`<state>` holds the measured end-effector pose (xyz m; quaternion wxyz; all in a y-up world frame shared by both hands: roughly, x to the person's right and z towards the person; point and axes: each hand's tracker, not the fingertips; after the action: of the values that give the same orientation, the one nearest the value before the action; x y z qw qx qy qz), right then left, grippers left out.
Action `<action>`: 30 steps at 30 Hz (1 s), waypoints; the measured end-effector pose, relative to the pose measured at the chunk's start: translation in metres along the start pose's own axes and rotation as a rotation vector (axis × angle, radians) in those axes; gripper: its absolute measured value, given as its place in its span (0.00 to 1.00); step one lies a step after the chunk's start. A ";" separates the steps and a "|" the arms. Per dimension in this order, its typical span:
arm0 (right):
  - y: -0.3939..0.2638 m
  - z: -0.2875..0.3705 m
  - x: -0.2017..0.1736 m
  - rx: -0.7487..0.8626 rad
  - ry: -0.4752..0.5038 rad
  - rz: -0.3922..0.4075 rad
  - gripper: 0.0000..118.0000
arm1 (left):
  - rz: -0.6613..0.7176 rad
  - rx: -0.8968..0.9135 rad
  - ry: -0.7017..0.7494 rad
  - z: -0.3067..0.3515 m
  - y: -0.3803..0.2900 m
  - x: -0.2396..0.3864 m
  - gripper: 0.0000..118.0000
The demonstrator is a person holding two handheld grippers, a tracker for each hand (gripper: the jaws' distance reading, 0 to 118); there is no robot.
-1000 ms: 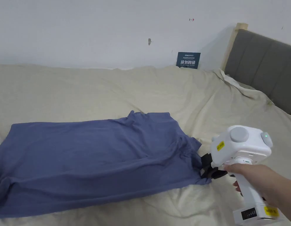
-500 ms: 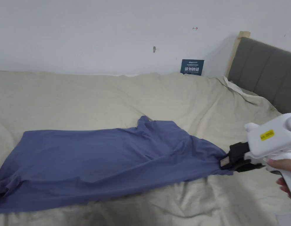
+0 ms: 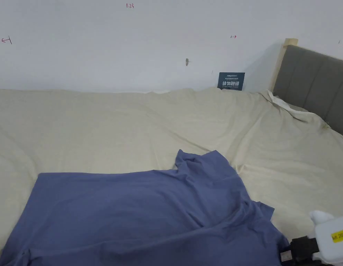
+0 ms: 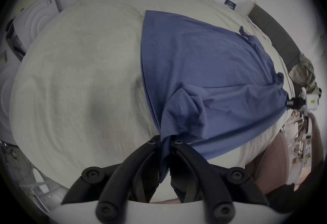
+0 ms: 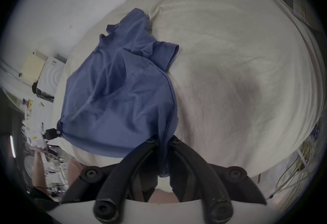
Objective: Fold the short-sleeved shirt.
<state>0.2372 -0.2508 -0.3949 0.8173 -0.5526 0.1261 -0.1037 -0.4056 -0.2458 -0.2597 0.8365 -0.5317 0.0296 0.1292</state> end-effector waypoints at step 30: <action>-0.032 0.083 -0.146 0.525 0.169 0.281 0.00 | 0.056 0.138 -0.115 0.069 0.123 0.022 0.00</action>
<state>0.1248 -0.1445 -0.3217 0.9251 -0.2889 0.2378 -0.0642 -0.4207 -0.1303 -0.3425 0.8675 -0.4635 0.0051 0.1804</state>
